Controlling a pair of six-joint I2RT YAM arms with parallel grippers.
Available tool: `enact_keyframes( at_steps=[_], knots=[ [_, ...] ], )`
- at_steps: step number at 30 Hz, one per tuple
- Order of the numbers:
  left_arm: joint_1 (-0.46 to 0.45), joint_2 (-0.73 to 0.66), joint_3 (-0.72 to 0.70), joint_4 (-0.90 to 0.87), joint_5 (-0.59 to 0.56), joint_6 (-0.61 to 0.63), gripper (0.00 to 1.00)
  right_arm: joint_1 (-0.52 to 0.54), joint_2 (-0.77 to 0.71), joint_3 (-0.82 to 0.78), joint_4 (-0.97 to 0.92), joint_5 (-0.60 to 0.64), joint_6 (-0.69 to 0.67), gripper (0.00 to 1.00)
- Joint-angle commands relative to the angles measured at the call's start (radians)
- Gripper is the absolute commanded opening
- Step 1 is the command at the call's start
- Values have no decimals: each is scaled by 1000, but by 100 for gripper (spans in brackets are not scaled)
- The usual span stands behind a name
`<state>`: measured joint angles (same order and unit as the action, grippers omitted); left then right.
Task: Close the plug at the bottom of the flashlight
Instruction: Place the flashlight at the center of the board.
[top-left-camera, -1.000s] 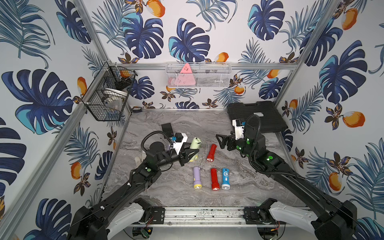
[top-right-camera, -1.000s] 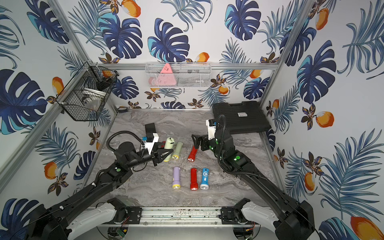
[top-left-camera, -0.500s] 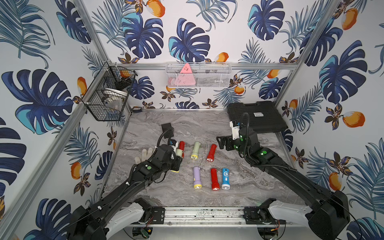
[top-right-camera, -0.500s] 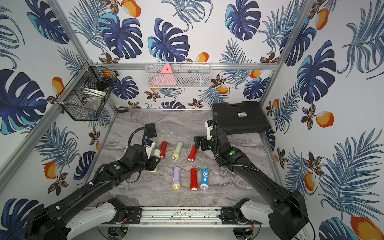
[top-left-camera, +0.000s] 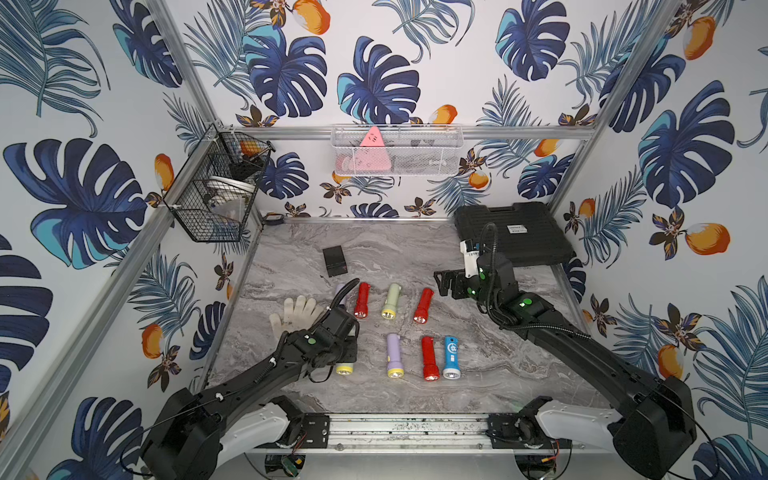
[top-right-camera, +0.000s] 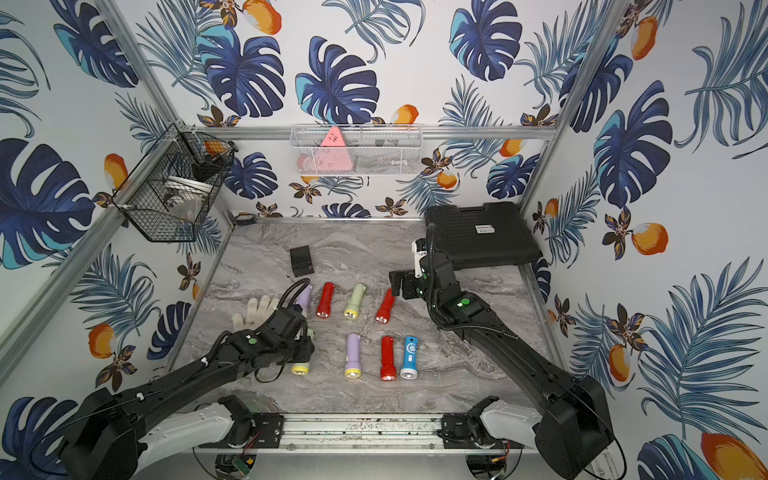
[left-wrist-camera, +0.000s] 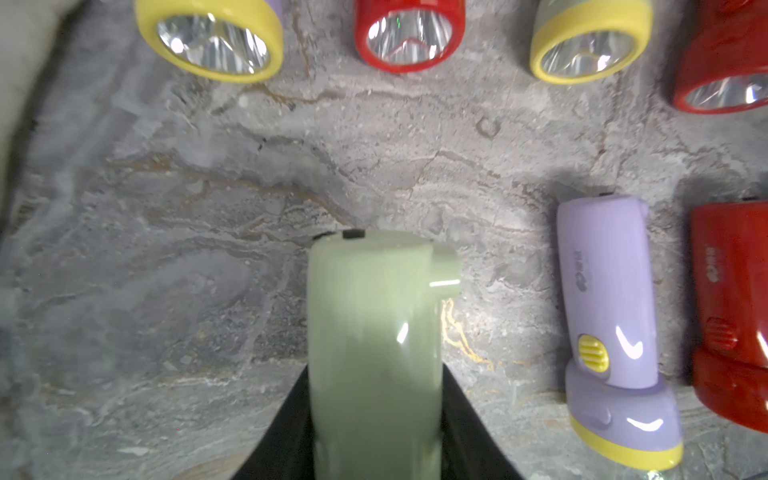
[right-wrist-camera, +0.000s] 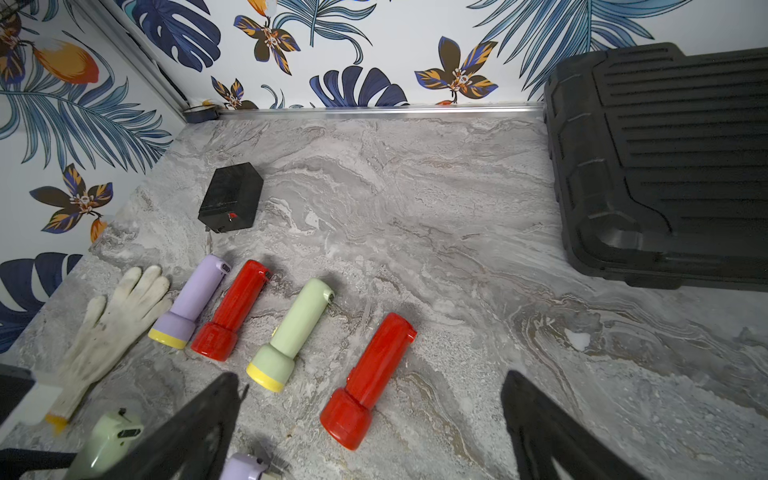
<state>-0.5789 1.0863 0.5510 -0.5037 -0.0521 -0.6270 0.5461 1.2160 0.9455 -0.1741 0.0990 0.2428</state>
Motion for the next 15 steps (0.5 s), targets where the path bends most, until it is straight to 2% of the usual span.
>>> enact_keyframes(
  at_steps=[1,15],
  knots=[
    [-5,29,-11,33,-5,-28,0,-1,-6,12,-15,8,3,100],
    [-9,137,-8,26,-50,20,2,-1,-26,0,-12,41,3,100]
  ],
)
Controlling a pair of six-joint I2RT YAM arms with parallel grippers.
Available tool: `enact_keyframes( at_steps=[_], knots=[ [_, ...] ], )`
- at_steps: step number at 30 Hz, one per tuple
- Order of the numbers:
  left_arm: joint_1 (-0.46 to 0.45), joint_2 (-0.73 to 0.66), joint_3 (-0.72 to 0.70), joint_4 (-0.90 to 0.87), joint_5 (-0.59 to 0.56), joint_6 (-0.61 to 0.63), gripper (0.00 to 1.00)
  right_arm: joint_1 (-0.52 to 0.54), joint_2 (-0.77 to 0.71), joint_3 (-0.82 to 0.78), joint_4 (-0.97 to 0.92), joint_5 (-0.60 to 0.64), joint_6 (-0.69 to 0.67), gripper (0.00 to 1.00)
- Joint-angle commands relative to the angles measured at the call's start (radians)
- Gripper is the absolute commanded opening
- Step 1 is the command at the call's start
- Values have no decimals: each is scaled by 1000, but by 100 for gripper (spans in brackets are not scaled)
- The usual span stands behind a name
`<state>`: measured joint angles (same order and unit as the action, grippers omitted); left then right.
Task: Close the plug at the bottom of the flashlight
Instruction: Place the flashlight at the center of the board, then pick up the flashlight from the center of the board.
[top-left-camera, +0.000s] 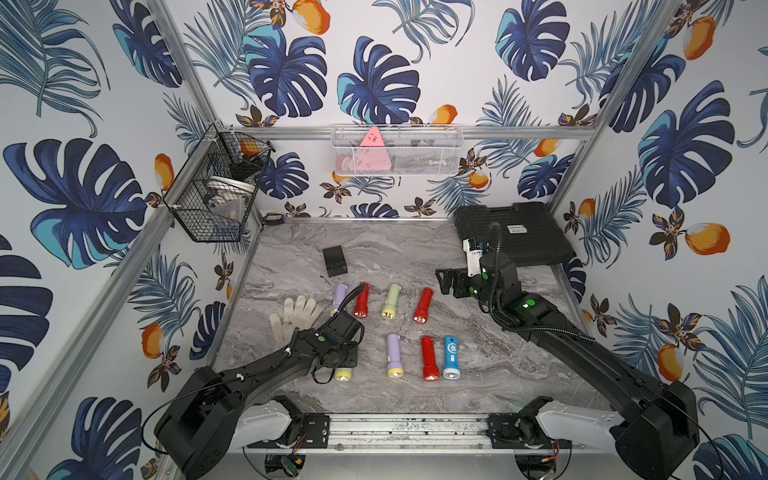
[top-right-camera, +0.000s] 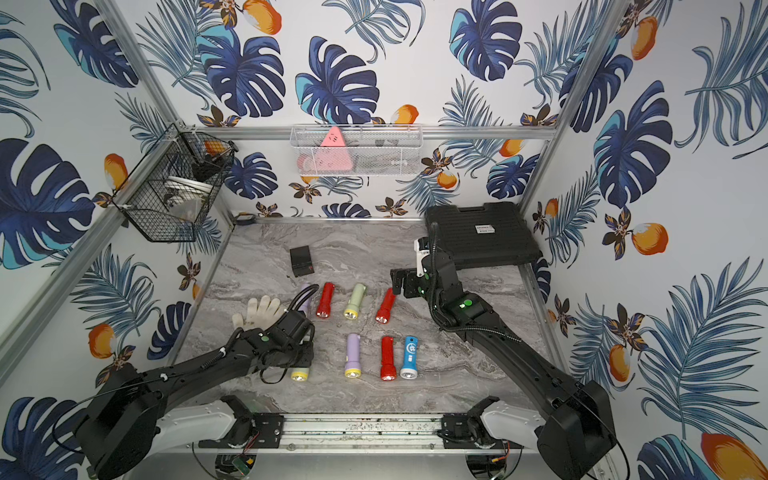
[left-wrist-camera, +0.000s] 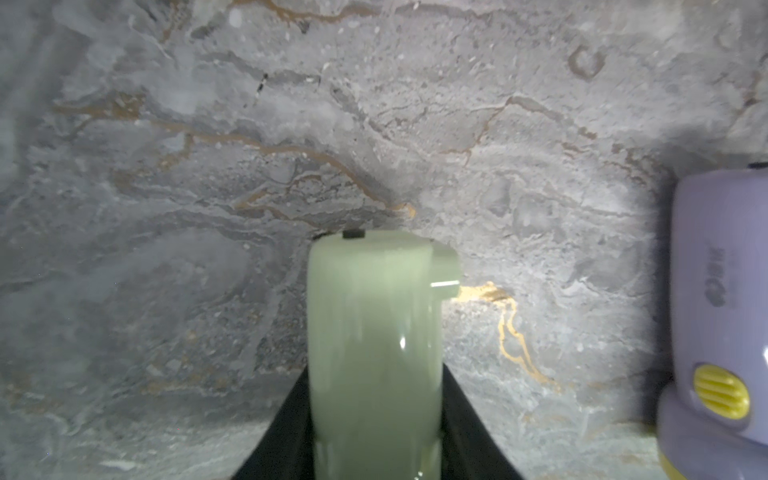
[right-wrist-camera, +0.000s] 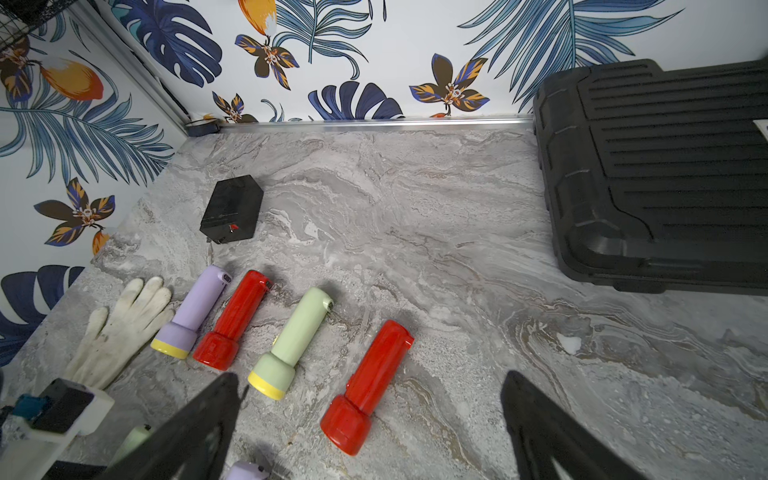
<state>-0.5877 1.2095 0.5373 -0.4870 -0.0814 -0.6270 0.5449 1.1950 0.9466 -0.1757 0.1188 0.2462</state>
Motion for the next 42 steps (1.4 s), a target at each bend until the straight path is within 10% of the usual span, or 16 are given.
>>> enact_keyframes(
  at_steps=[1,17,30,42],
  knots=[
    [-1,17,5,14,-18,20,3,1,-5,-2,-10,25,-1,100],
    [0,22,17,-9,-27,7,59,0,3,3,-11,13,-4,100],
    [-18,-29,218,-162,-56,-4,66,-5,-10,-9,1,-6,-2,100],
    [-283,128,308,-64,-77,-158,73,-10,-39,-20,2,12,0,100]
  ],
)
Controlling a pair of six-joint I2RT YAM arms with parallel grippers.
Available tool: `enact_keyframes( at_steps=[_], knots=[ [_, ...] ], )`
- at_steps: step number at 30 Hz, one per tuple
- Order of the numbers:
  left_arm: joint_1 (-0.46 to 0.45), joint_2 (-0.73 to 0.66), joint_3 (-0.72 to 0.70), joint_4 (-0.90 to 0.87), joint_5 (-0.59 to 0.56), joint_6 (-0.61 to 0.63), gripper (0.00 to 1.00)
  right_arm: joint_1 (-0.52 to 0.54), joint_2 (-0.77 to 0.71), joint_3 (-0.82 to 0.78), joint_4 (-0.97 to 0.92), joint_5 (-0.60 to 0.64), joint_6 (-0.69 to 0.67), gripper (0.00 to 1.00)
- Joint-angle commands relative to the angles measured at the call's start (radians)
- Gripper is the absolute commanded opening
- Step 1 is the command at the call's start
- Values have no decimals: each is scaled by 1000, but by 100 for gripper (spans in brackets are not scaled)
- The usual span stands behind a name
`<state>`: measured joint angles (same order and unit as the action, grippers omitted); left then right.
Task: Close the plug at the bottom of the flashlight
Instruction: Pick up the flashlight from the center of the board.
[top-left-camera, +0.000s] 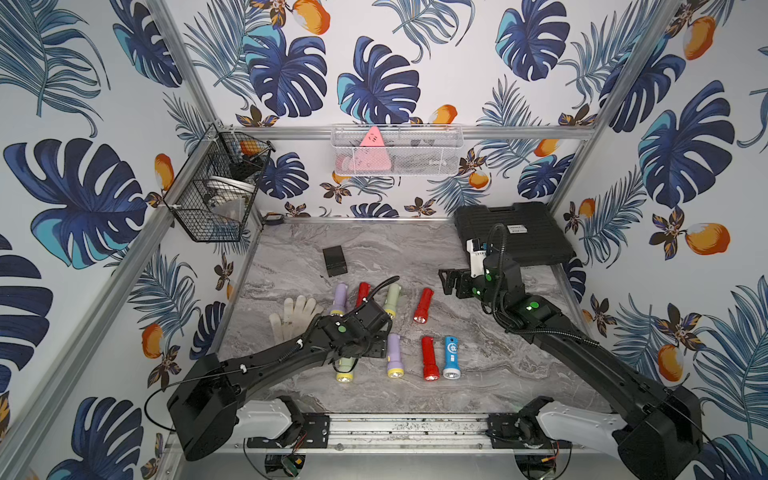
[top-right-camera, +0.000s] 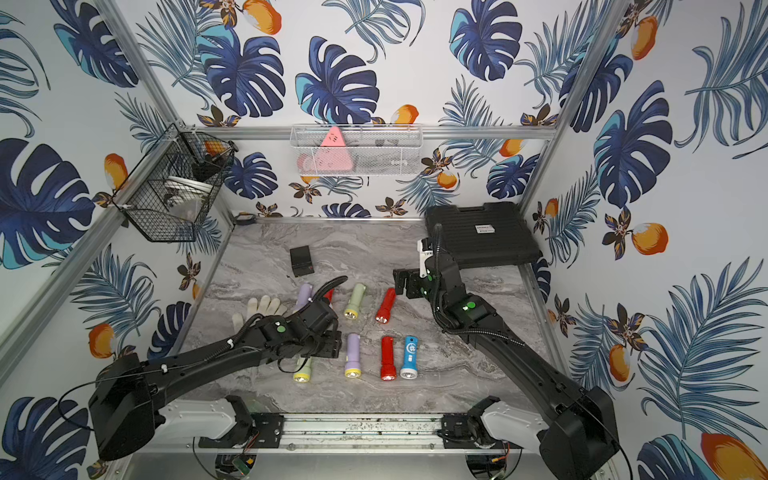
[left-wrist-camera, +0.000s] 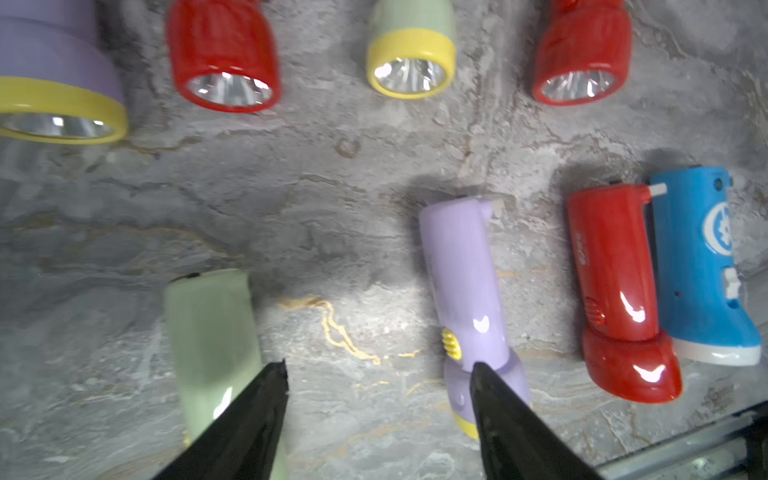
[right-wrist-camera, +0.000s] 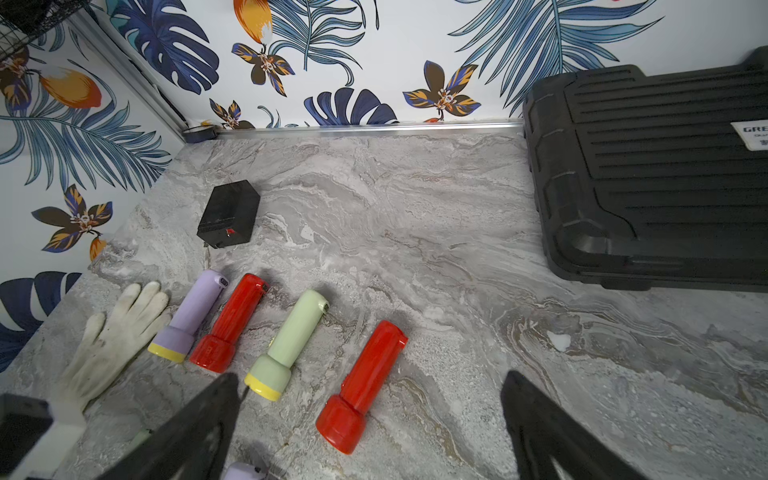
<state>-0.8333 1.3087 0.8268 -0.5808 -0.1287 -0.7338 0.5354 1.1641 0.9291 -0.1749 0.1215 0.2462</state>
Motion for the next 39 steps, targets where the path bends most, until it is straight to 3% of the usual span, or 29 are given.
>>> enact_keyframes(
  at_steps=[1,10,30,36,39],
  knots=[
    [-59,51,28,34,-39,-53,73,0,-9,-3,2,9,0,100],
    [-152,218,91,57,-115,-19,74,-1,-23,-5,1,11,0,100],
    [-153,387,100,121,-105,19,71,-1,-53,-5,-3,12,-4,100],
    [-153,396,77,138,-95,10,62,-1,-57,-7,-2,12,-4,100],
    [-153,388,71,142,-94,8,53,0,-54,-7,-3,11,-4,100]
  ],
)
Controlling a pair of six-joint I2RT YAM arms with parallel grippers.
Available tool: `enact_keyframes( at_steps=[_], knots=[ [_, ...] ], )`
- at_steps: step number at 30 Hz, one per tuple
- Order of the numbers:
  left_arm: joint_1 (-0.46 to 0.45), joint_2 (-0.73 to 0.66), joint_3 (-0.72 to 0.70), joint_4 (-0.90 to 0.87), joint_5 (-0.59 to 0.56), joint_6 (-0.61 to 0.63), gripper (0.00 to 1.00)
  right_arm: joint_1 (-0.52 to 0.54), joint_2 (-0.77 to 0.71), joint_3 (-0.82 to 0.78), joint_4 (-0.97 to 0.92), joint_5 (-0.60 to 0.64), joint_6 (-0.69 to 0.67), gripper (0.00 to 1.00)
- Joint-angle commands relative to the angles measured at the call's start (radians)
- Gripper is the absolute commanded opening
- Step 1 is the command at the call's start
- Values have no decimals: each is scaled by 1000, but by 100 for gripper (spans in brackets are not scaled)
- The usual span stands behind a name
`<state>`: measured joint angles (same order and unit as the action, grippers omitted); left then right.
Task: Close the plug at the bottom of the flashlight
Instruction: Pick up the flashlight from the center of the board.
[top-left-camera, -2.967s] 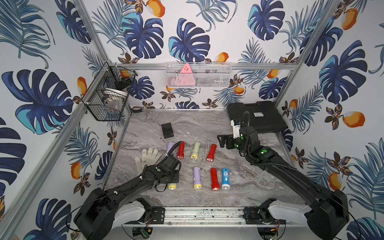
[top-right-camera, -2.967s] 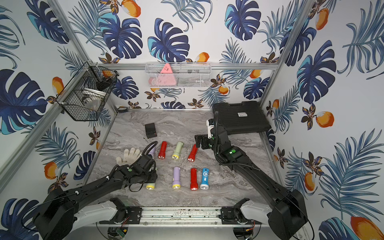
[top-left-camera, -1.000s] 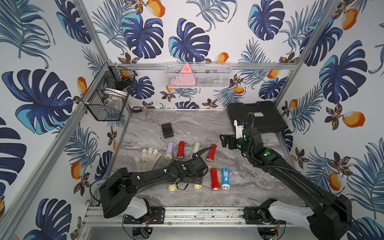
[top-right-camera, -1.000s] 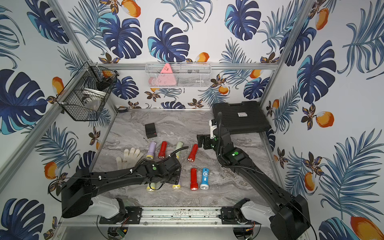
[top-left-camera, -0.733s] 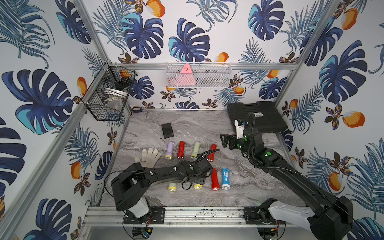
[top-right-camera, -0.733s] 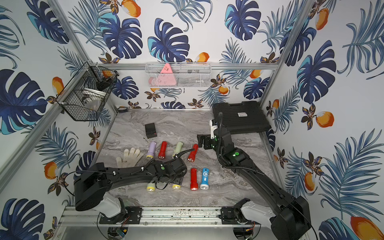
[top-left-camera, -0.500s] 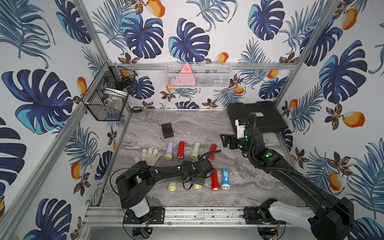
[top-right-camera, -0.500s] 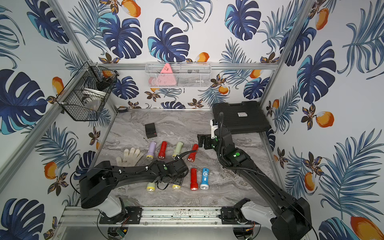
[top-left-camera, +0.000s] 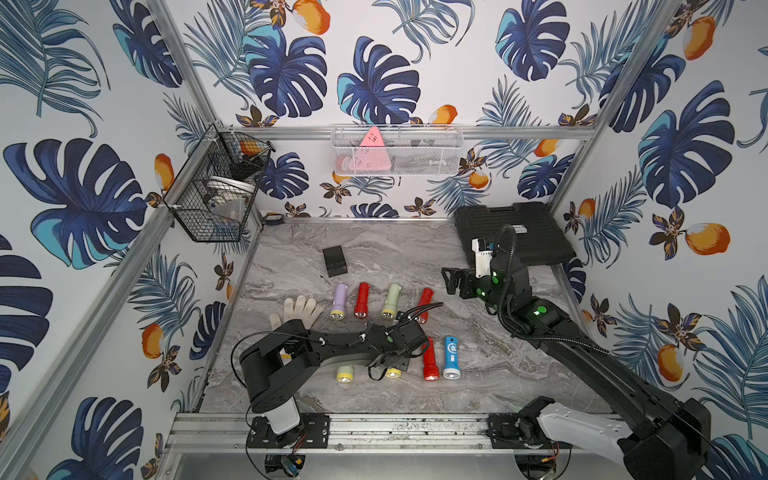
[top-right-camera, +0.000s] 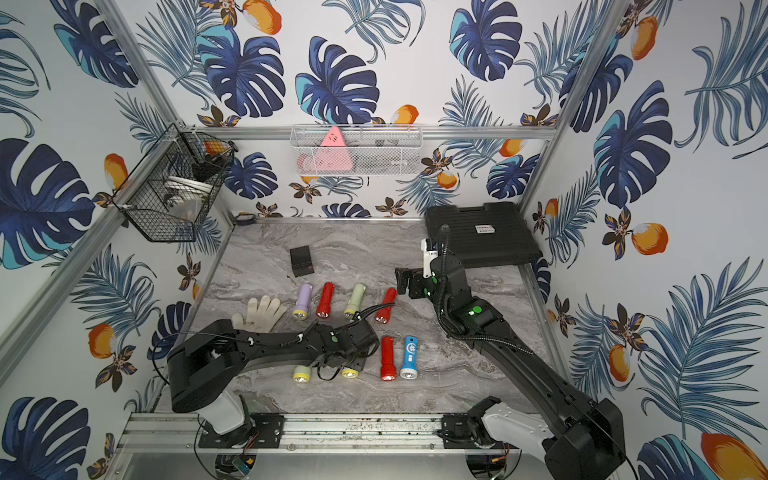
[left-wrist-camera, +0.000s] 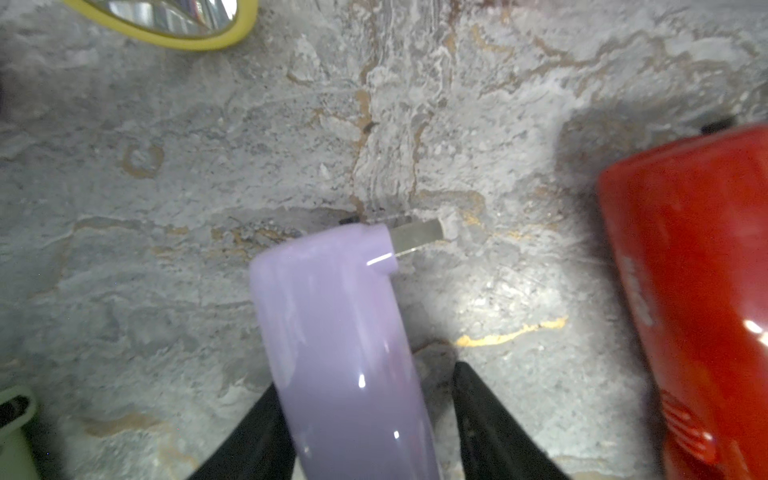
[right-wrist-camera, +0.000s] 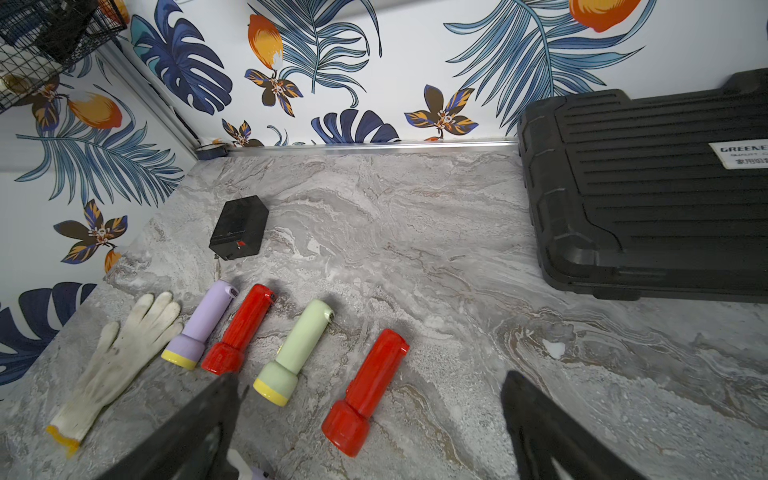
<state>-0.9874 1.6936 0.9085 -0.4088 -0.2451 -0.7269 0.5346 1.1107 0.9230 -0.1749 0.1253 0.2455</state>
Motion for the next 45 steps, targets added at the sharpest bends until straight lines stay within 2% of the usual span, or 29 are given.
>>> enact_keyframes(
  at_steps=[1,8,11,15,16,23,26,29,31,33,40,45],
  knots=[
    [1,-1,-10,-30,20,3,49,1,0,0,-3,8,-3,100],
    [2,-73,17,-47,-25,35,23,1,7,6,-10,28,-3,100],
    [1,-116,35,-55,-50,65,16,0,9,7,-16,51,-2,100],
    [3,-178,79,-61,-55,150,6,1,5,6,-20,77,3,100],
    [3,-195,93,-64,-59,174,0,1,2,3,-15,75,1,100],
    [32,-302,136,-28,-79,336,0,0,-23,1,-8,75,-9,100],
    [41,-349,117,58,-96,430,0,0,-20,9,-19,79,-9,100],
    [45,-403,59,224,-76,550,0,0,-20,10,-10,66,-7,100],
    [55,-426,30,330,-18,623,0,1,-35,-7,26,22,-4,100],
    [74,-436,19,399,28,642,0,0,-59,-30,62,-44,-8,100],
    [216,-457,-14,521,311,597,0,1,-92,-19,58,-268,-41,100],
    [298,-505,-64,556,507,628,0,-3,-100,-18,68,-438,-50,100]
  ],
)
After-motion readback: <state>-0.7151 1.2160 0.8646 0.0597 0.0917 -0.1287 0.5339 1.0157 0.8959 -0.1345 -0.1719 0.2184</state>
